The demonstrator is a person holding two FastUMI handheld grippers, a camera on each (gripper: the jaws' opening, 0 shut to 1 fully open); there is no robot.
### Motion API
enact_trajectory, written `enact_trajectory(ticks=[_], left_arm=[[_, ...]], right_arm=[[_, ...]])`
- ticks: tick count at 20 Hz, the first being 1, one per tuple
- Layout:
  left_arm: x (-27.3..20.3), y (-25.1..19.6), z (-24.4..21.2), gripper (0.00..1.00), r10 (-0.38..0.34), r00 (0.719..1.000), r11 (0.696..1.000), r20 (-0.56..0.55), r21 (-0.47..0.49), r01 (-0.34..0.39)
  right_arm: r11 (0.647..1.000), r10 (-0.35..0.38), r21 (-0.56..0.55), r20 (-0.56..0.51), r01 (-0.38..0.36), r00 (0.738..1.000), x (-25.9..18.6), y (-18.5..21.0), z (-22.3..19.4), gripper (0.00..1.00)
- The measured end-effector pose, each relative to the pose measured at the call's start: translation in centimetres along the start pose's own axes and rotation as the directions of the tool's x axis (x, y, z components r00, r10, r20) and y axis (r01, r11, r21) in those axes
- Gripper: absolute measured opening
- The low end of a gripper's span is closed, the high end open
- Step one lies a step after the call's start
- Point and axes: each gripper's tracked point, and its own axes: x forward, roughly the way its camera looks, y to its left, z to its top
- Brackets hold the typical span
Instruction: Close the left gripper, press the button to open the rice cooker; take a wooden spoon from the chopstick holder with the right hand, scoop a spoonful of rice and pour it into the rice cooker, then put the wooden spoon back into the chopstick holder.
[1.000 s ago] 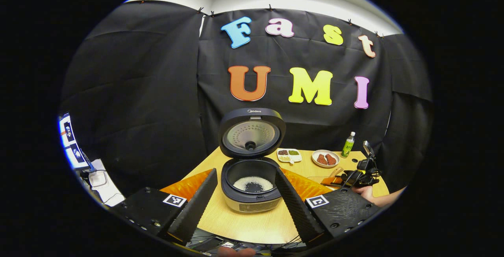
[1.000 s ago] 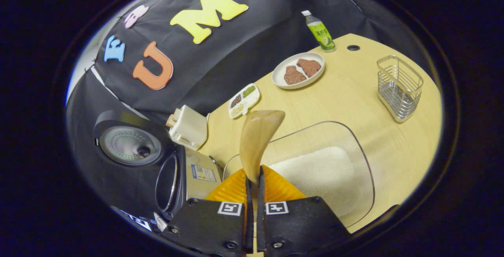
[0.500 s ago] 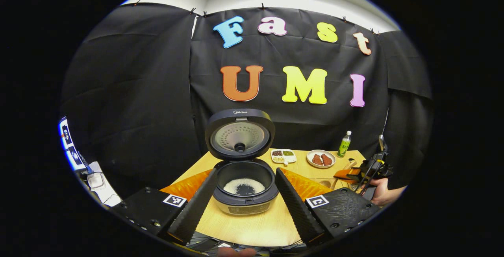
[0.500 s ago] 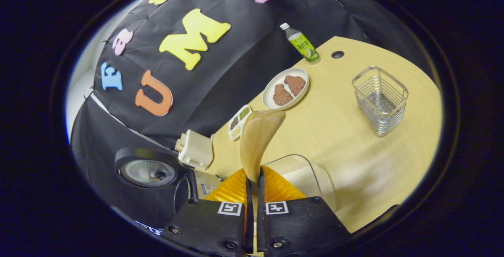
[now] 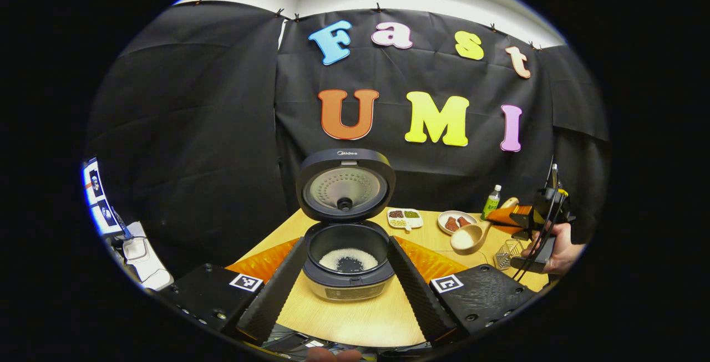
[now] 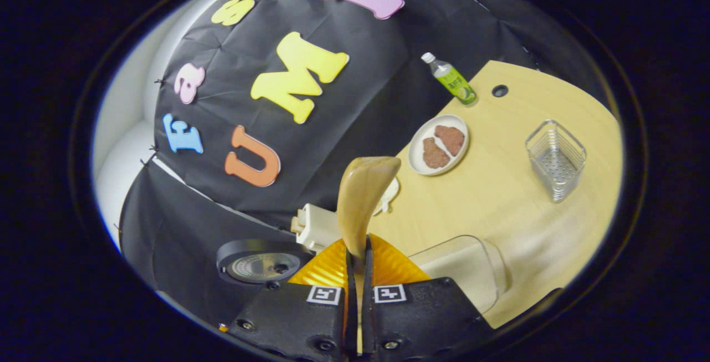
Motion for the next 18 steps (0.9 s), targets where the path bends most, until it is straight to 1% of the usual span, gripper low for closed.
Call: enact_trajectory(ticks=[3, 6, 9, 11, 13, 18], left_arm=[[-0.7, 1.0, -0.3, 0.95, 0.027, 1.000, 1.000, -0.001, 0.003, -0.027], [-0.5, 1.5, -0.2, 0.95, 0.050, 0.999, 0.999, 0.007, -0.010, -0.050], [-1.8, 3.6, -0.2, 0.95, 0.083, 0.996, 0.996, 0.011, -0.033, -0.083], [-2.0, 4.6, -0.2, 0.95, 0.113, 0.994, 0.993, 0.008, -0.045, -0.112], [-2.1, 5.0, 0.0, 0.95, 0.127, 0.992, 0.990, 0.013, -0.064, -0.126], [-2.7, 6.0, -0.3, 0.95, 0.155, 0.988, 0.985, 0.013, -0.074, -0.153]], right_arm=[[0.998, 0.055, -0.038, -0.056, -0.057, 0.997, 2.4, 4.1, -2.4, 0.08], [0.992, 0.104, -0.064, -0.110, -0.111, 0.988, 4.7, 8.0, -5.3, 0.08], [0.984, 0.123, -0.110, -0.141, -0.139, 0.982, 6.7, 10.7, -7.3, 0.08], [0.976, 0.119, -0.163, -0.159, -0.145, 0.980, 7.9, 11.9, -8.7, 0.08], [0.967, 0.095, -0.216, -0.172, -0.131, 0.980, 9.2, 12.2, -9.9, 0.08], [0.926, 0.049, -0.361, -0.171, -0.108, 0.984, 11.0, 12.5, -11.7, 0.08]])
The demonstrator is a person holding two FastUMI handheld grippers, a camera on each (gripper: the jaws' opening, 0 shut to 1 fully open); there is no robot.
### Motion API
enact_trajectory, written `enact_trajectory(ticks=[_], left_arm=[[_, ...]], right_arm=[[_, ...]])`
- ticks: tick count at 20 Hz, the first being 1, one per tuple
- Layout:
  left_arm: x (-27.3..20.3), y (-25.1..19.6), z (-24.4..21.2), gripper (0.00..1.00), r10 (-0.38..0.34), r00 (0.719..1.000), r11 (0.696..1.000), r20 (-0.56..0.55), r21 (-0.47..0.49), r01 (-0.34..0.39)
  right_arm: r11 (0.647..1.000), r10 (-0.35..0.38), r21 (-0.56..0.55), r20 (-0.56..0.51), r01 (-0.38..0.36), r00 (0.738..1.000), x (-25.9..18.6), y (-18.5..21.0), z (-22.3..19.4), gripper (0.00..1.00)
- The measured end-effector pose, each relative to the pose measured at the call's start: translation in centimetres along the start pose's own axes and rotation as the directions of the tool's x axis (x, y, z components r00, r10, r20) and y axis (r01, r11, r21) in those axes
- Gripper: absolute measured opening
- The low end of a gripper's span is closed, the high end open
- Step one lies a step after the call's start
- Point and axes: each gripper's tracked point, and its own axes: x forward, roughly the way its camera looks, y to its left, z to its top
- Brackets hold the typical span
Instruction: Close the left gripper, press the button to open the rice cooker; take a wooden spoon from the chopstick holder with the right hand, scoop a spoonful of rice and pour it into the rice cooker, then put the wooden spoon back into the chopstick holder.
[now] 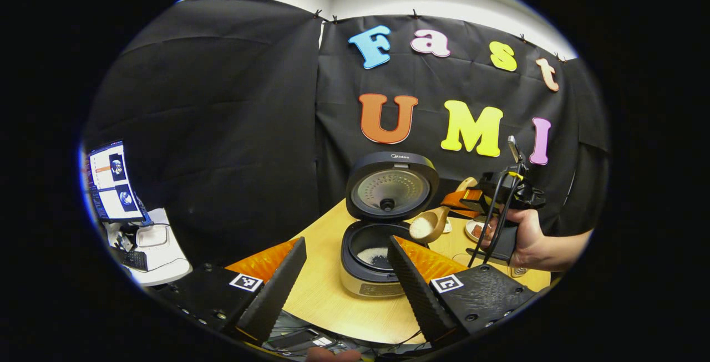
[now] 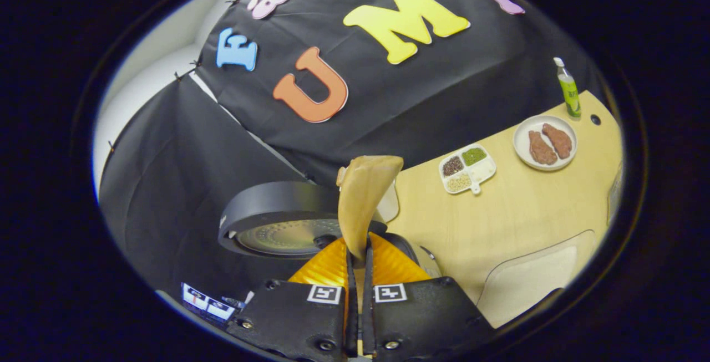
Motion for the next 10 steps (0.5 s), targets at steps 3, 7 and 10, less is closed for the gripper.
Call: enact_trajectory(ticks=[3, 7, 10], left_arm=[[0.0, 0.3, 0.0, 0.95, 0.017, 1.000, 1.000, 0.004, -0.005, -0.017], [-0.2, 0.8, -0.2, 0.95, 0.035, 0.999, 0.999, 0.000, -0.013, -0.035], [-0.4, 1.3, -0.2, 0.95, 0.049, 0.999, 0.999, 0.002, -0.015, -0.049]], right_arm=[[0.996, -0.027, -0.085, 0.006, 0.027, 1.000, 0.8, 0.1, -0.5, 0.08], [0.985, -0.045, -0.168, 0.013, 0.046, 0.999, 1.4, 0.2, -1.0, 0.08], [0.982, -0.054, -0.183, 0.012, 0.055, 0.998, 1.7, 0.4, -1.2, 0.09]])
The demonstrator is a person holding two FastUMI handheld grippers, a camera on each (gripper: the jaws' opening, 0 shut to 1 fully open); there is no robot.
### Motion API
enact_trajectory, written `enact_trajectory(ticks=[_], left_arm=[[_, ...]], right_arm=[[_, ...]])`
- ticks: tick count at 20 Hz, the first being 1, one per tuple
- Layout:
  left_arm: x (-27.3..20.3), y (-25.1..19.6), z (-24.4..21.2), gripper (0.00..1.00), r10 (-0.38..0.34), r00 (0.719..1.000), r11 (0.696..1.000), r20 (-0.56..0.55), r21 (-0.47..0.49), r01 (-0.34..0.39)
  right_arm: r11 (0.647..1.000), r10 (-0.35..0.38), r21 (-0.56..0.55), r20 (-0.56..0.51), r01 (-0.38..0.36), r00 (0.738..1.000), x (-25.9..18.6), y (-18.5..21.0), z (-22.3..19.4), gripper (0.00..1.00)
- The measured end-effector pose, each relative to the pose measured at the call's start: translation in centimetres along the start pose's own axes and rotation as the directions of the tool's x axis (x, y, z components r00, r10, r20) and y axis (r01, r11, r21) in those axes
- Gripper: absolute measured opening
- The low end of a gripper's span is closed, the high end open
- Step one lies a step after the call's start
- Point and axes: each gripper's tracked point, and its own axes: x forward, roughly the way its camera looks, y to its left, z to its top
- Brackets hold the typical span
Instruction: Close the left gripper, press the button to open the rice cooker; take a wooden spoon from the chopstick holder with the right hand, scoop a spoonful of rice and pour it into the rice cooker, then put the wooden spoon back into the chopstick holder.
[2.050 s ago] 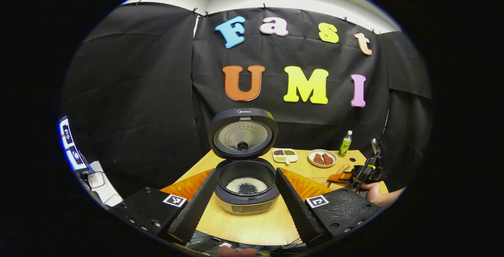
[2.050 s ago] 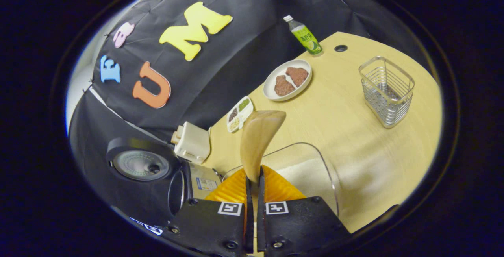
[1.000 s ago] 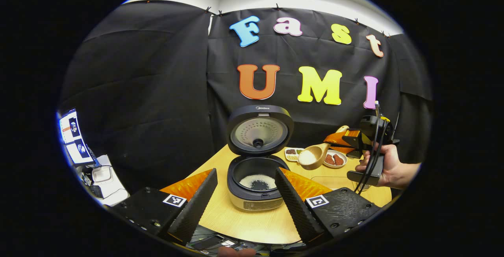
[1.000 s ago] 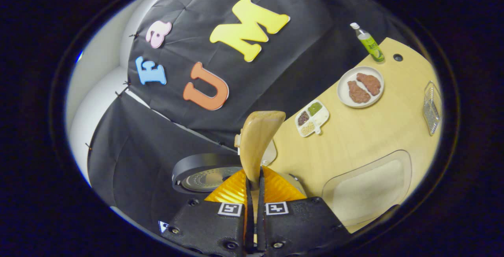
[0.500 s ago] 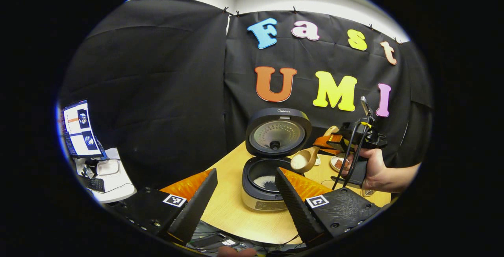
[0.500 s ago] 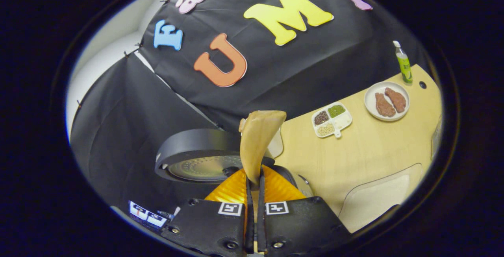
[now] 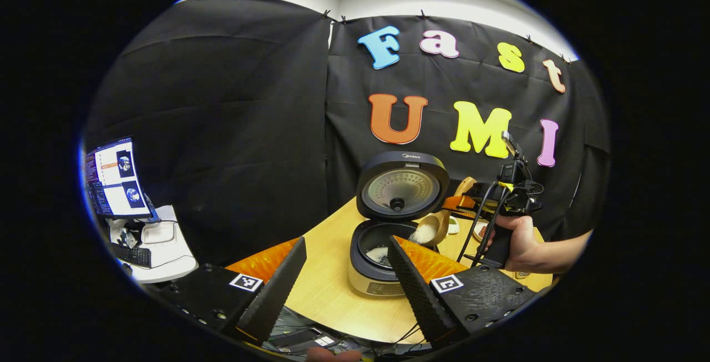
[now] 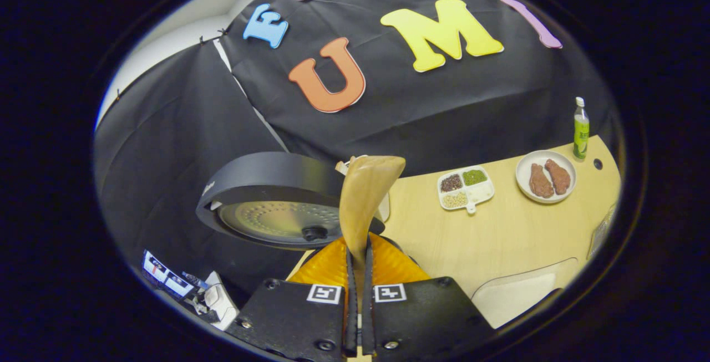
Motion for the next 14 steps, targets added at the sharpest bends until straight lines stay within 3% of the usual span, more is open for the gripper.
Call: enact_trajectory(ticks=[6, 14], left_arm=[[0.0, 0.5, 0.1, 0.95, 0.015, 1.000, 1.000, -0.001, -0.007, -0.015], [-0.3, 0.7, 0.2, 0.95, 0.014, 1.000, 1.000, 0.006, -0.013, -0.014]], right_arm=[[0.995, -0.002, -0.098, 0.034, 0.005, 0.999, -0.6, 1.1, 0.5, 0.08], [0.964, 0.012, -0.267, 0.082, 0.010, 0.997, -1.1, 3.2, 1.1, 0.09]])
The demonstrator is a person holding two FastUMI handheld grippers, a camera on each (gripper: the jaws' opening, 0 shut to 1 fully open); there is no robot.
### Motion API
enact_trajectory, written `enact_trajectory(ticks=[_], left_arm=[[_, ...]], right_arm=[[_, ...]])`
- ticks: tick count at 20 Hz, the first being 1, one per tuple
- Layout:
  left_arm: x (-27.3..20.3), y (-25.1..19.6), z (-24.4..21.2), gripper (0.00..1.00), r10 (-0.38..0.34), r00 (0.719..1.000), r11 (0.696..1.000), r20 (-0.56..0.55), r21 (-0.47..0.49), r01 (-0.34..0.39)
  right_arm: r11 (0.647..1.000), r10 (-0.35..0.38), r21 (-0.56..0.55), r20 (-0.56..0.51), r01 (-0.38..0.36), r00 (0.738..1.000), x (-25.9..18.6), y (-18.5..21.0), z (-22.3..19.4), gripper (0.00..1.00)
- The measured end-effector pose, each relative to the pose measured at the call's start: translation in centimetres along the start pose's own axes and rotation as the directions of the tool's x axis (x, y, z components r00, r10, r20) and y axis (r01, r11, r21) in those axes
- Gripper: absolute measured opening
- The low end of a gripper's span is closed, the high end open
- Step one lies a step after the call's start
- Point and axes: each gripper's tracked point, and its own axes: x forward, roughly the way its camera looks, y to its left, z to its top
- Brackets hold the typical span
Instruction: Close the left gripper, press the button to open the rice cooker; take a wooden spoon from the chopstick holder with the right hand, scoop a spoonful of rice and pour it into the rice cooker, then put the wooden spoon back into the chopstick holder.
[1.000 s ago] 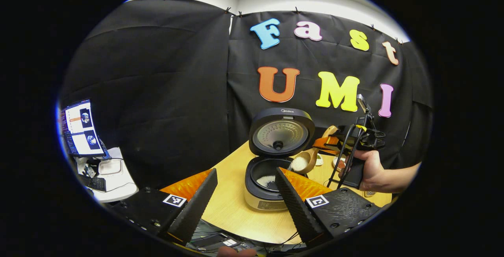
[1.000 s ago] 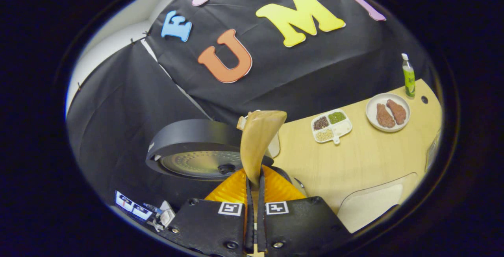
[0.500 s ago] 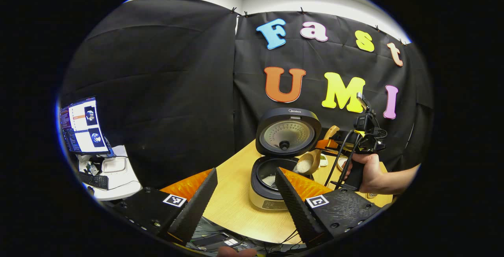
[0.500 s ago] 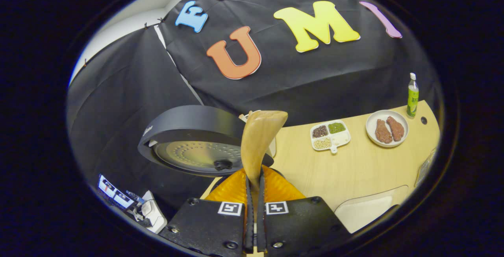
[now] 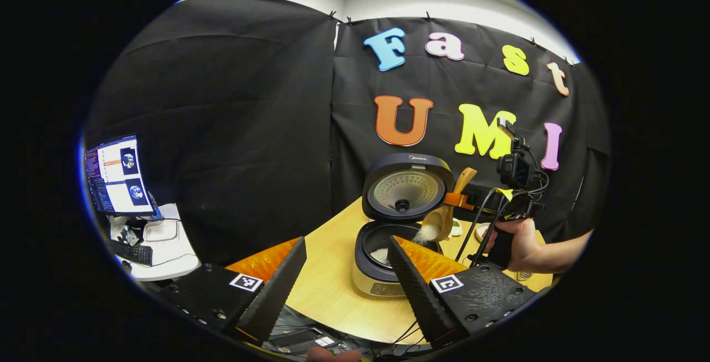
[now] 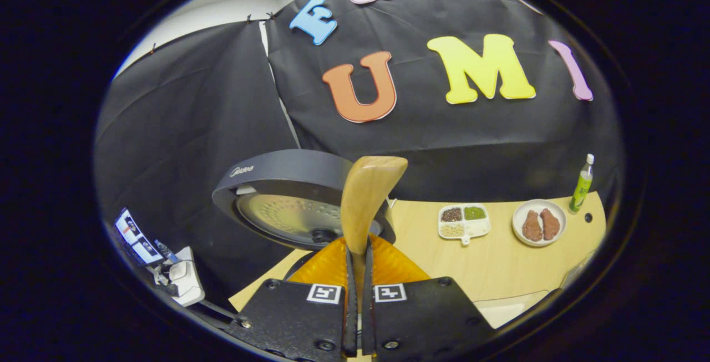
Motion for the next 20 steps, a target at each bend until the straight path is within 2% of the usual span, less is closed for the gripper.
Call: enact_trajectory(ticks=[7, 12, 16, 20], left_arm=[[-0.2, 0.2, 0.4, 0.95, 0.002, 1.000, 1.000, 0.005, -0.005, -0.002], [-0.6, 0.6, 0.2, 0.95, -0.001, 1.000, 1.000, 0.004, -0.006, 0.001], [-0.7, 0.8, 0.6, 0.95, -0.002, 1.000, 1.000, 0.011, -0.011, 0.002], [-0.9, 1.0, 0.6, 0.95, -0.002, 1.000, 1.000, 0.009, -0.016, 0.002]], right_arm=[[0.978, 0.022, -0.209, 0.047, -0.012, 0.999, 0.0, 2.1, 1.0, 0.08], [0.926, 0.055, -0.377, 0.104, -0.012, 0.993, -0.5, 3.9, 2.1, 0.08], [0.868, 0.092, -0.496, 0.135, -0.013, 0.987, -0.7, 5.3, 2.4, 0.08], [0.765, 0.150, -0.643, 0.182, 0.003, 0.972, -1.6, 7.3, 3.2, 0.08]])
